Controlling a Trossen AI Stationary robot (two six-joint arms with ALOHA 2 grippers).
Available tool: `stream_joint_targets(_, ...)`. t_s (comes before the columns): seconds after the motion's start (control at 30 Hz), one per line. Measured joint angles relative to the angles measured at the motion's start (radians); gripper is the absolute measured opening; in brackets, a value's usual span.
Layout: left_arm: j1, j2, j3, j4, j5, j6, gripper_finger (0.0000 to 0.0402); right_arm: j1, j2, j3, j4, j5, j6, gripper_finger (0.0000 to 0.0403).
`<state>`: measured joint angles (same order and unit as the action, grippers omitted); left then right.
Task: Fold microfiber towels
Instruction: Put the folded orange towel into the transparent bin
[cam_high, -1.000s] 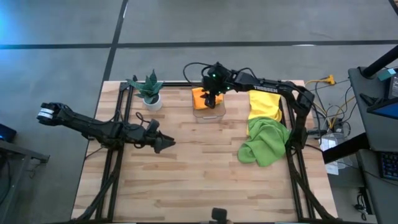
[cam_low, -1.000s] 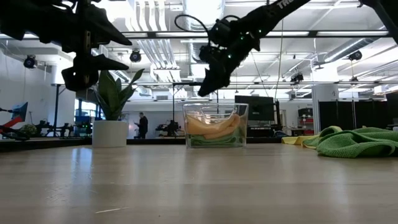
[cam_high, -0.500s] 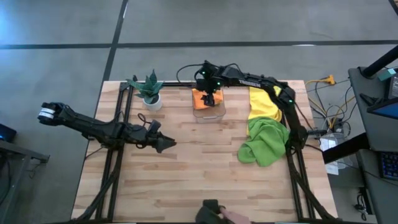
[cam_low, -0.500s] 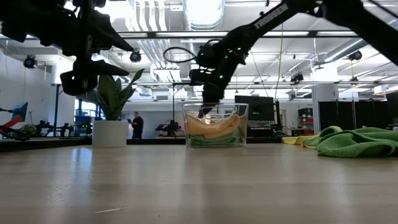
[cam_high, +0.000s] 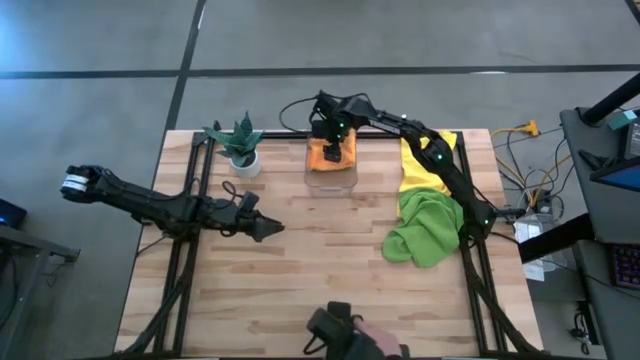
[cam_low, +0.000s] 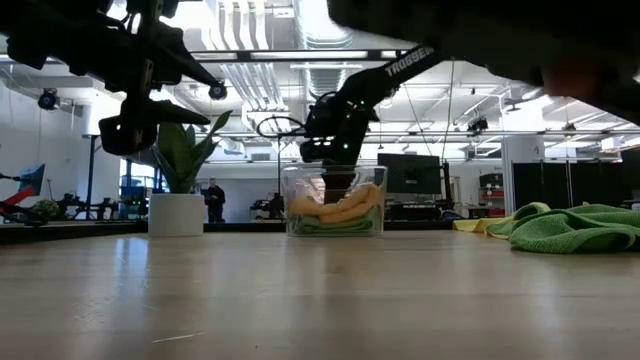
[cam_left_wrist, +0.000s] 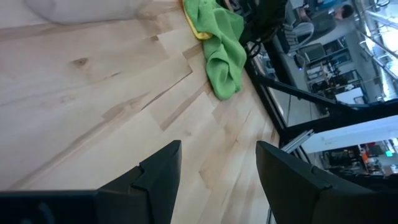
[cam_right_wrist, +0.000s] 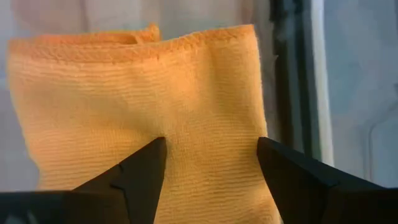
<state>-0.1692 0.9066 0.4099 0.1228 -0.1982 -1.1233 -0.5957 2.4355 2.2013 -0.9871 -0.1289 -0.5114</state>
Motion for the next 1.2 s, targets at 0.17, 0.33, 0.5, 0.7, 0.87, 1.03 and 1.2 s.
stream_joint_targets(0.17,0.004,0.003,0.000,-0.002,0.000,0.000,0.0191,0.001,-0.049,0.031,-0.010,-0.021,0.020,0.0247)
stream_joint_targets(0.33,0.013,0.005,-0.001,-0.003,0.000,0.003,0.0191,0.016,-0.049,0.050,-0.003,-0.129,0.006,0.0240)
stream_joint_targets(0.5,0.013,0.003,-0.001,-0.001,0.000,0.003,0.0191,0.045,-0.037,0.039,0.017,-0.134,-0.018,0.0235)
stream_joint_targets(0.7,0.013,0.004,-0.001,-0.001,0.003,0.003,0.0191,0.076,0.025,0.036,0.024,-0.058,-0.016,0.0235)
stream_joint_targets(0.87,0.013,0.001,-0.001,0.000,0.008,0.003,0.0191,0.085,0.035,0.035,0.013,0.011,0.025,0.0233)
stream_joint_targets(1.03,0.013,0.001,-0.001,0.000,0.010,0.003,0.0191,0.054,-0.048,0.035,-0.040,0.018,0.034,0.0230)
stream_joint_targets(1.2,0.013,0.002,-0.001,0.001,0.010,0.004,0.0191,0.018,-0.094,0.036,-0.172,0.020,-0.030,0.0229)
